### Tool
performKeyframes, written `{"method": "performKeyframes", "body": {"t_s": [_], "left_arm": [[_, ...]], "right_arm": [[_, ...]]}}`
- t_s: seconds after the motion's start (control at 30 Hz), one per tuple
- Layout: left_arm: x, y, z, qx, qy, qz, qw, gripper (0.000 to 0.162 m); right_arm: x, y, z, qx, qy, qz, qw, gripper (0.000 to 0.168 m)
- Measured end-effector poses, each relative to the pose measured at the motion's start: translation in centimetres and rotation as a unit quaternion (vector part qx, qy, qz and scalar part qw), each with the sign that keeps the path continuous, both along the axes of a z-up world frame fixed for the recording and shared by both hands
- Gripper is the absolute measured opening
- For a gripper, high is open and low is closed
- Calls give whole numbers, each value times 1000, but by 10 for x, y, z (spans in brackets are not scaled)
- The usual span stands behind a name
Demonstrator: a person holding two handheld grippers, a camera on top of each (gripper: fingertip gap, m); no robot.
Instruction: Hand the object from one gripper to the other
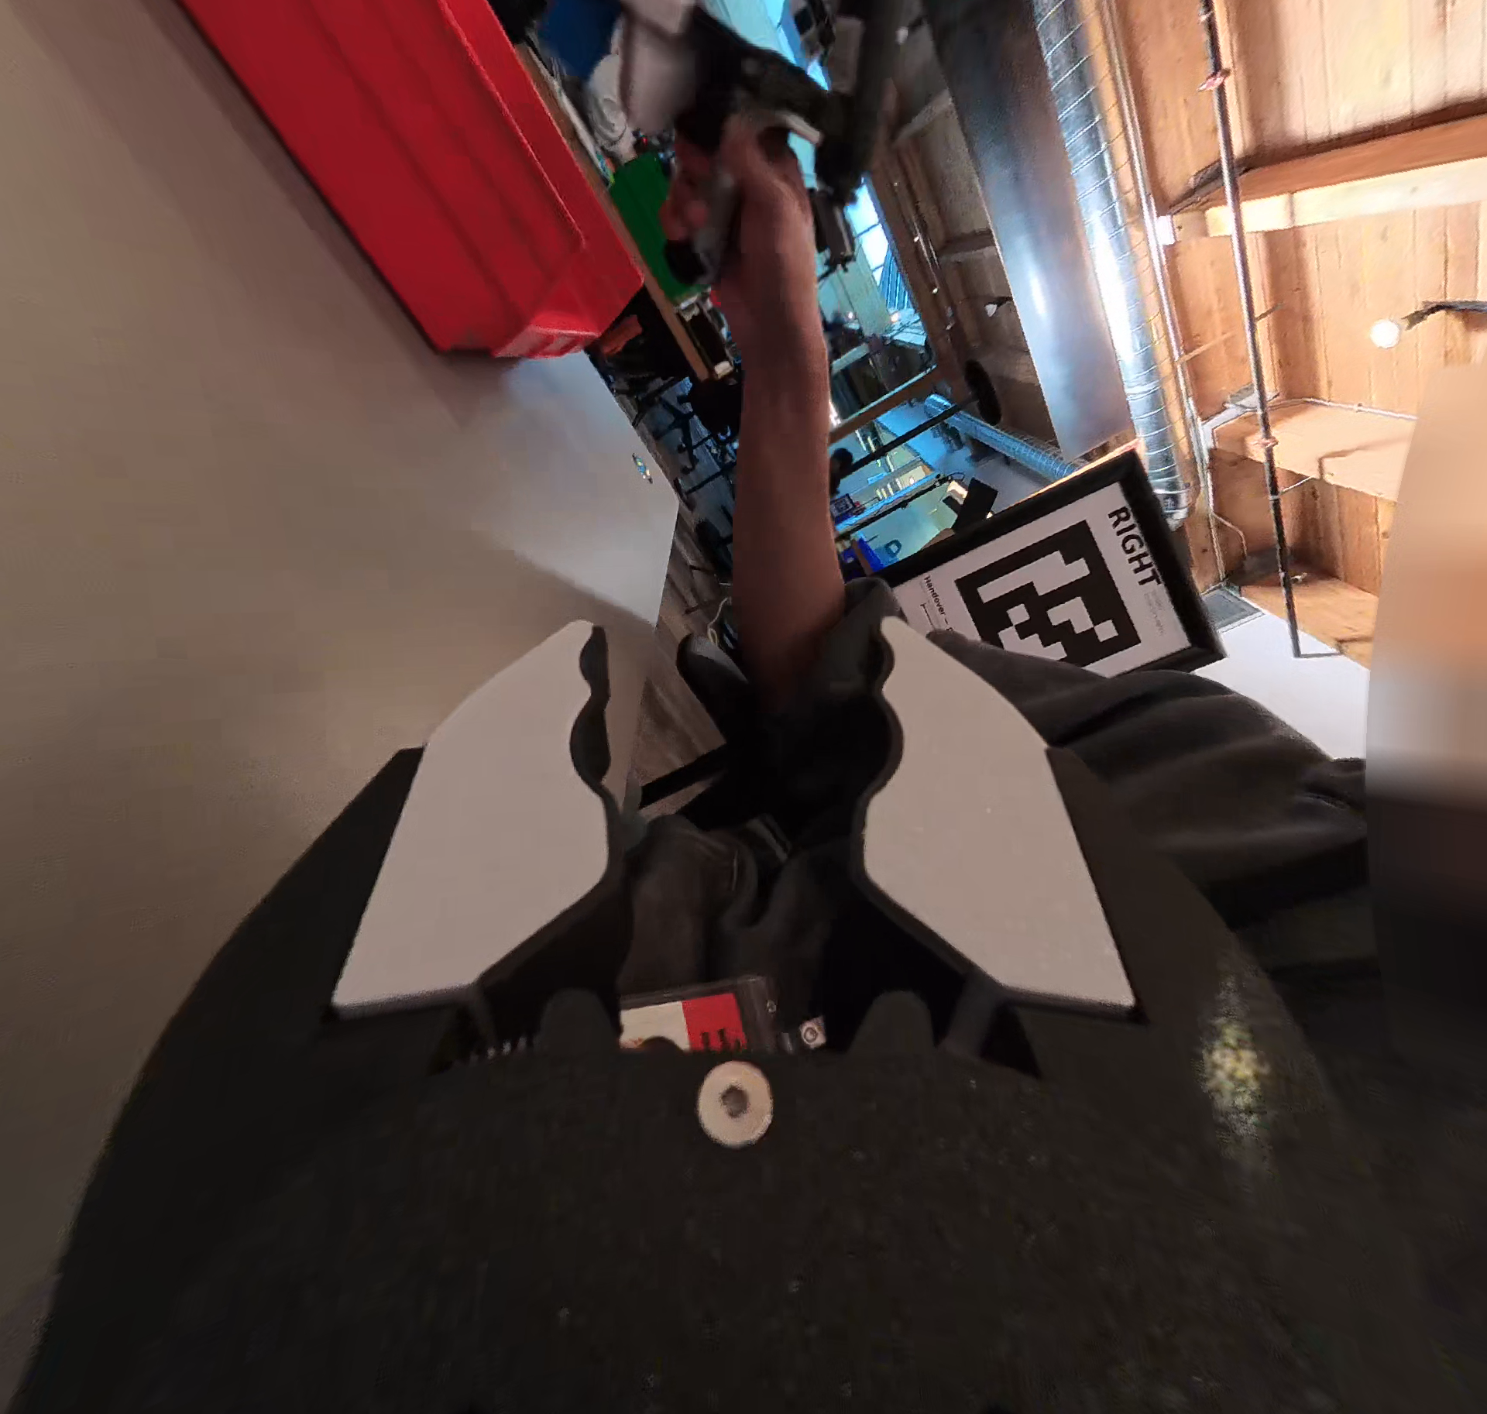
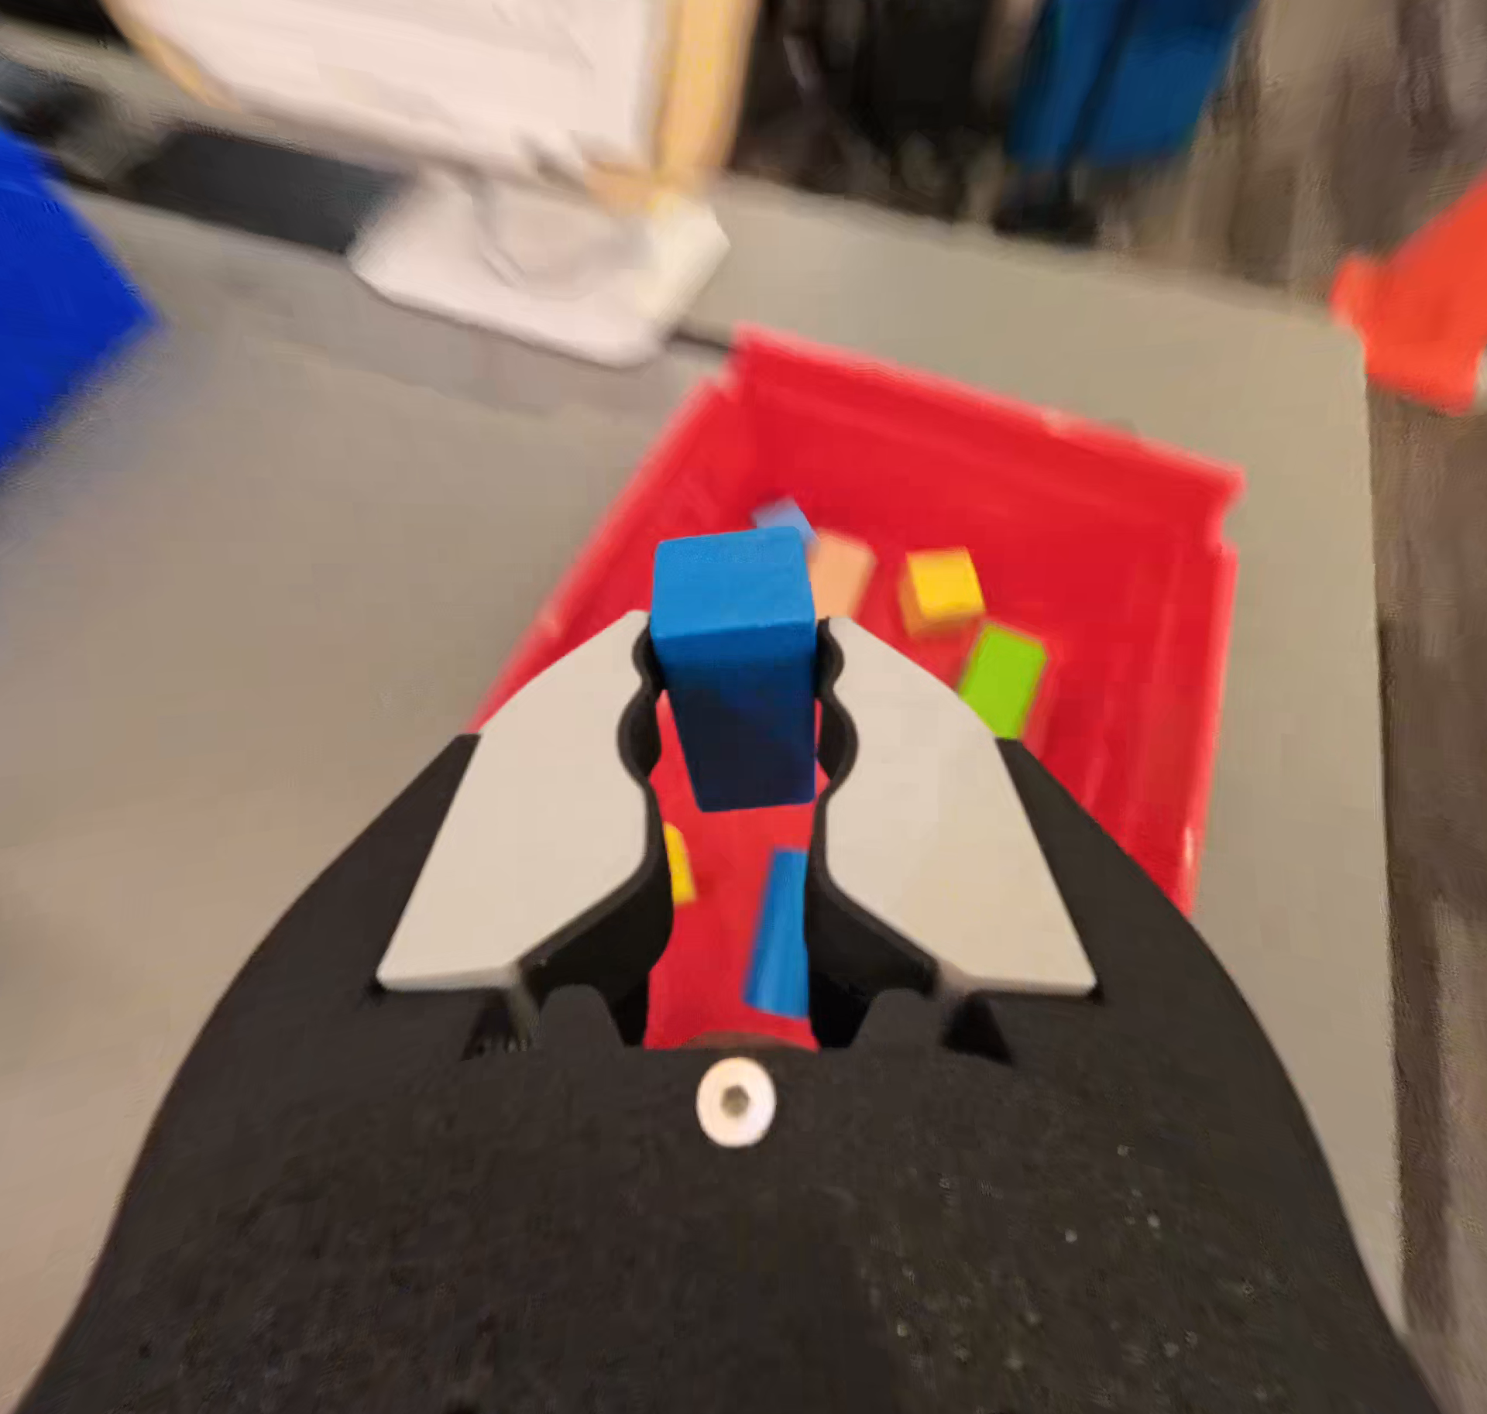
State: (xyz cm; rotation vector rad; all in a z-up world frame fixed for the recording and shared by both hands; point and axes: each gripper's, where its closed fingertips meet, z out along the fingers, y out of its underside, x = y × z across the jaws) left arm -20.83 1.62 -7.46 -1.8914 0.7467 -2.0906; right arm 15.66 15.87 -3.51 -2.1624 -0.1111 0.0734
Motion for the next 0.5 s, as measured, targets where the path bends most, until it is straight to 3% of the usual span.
{"method": "performKeyframes", "body": {"t_s": [0.13,0.23,0.33,0.5], "left_arm": [[3,-1,-13,9,31,-4,999,61],[6,-8,-14,5,32,-23,999,60],[7,-10,-21,26,57,-26,998,60],[7,-13,-23,33,64,-31,997,60]], "right_arm": [[40,0,-95,-250,-24,-45,967,36],[49,-2,-125,-358,-85,-23,930,35],[55,7,-137,-404,-141,1,904,35],[58,33,-150,-402,-120,-26,907,35]]}}
